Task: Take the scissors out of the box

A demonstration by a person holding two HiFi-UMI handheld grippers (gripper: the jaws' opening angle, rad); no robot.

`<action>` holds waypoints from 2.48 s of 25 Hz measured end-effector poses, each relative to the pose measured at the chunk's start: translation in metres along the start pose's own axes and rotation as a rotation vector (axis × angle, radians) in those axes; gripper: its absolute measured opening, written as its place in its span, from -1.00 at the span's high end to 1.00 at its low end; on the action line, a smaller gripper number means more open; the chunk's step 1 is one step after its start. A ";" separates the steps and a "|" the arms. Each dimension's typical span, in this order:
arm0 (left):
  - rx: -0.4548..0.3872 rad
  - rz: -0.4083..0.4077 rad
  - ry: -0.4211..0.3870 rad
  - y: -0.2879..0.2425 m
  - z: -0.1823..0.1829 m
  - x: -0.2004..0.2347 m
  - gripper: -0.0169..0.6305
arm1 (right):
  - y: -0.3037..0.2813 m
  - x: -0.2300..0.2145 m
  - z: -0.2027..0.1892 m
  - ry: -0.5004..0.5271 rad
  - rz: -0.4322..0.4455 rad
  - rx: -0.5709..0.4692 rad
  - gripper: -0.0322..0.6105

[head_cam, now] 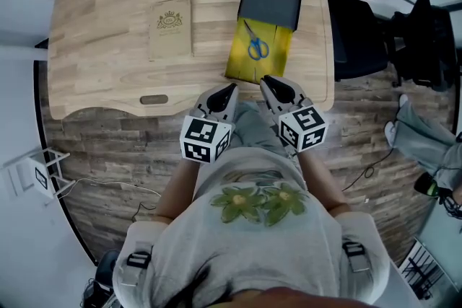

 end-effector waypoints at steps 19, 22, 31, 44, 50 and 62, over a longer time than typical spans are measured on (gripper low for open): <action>0.066 -0.004 0.017 -0.057 0.028 0.039 0.93 | -0.068 -0.061 -0.020 -0.054 -0.081 0.163 0.59; 0.079 -0.003 0.018 -0.065 0.029 0.044 0.93 | -0.077 -0.066 -0.028 -0.058 -0.098 0.202 0.58; 0.124 -0.007 0.034 -0.090 0.031 0.057 0.93 | -0.099 -0.085 -0.046 -0.083 -0.120 0.283 0.57; 0.184 0.000 0.061 -0.120 0.025 0.071 0.93 | -0.130 -0.101 -0.069 -0.080 -0.108 0.389 0.54; 0.199 -0.007 0.071 -0.130 0.023 0.073 0.93 | -0.139 -0.105 -0.078 -0.103 -0.104 0.418 0.54; 0.227 -0.001 0.078 -0.137 0.017 0.079 0.93 | -0.148 -0.110 -0.093 -0.133 -0.110 0.493 0.54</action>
Point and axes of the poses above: the fingertips, and each gripper's own axes: y backward along the fingers, x to its left, z out of its top, the point moved 2 cm from there along y, backward along the fingers, and after that the axes turned 14 degrees about y, right-handed, at the moved point
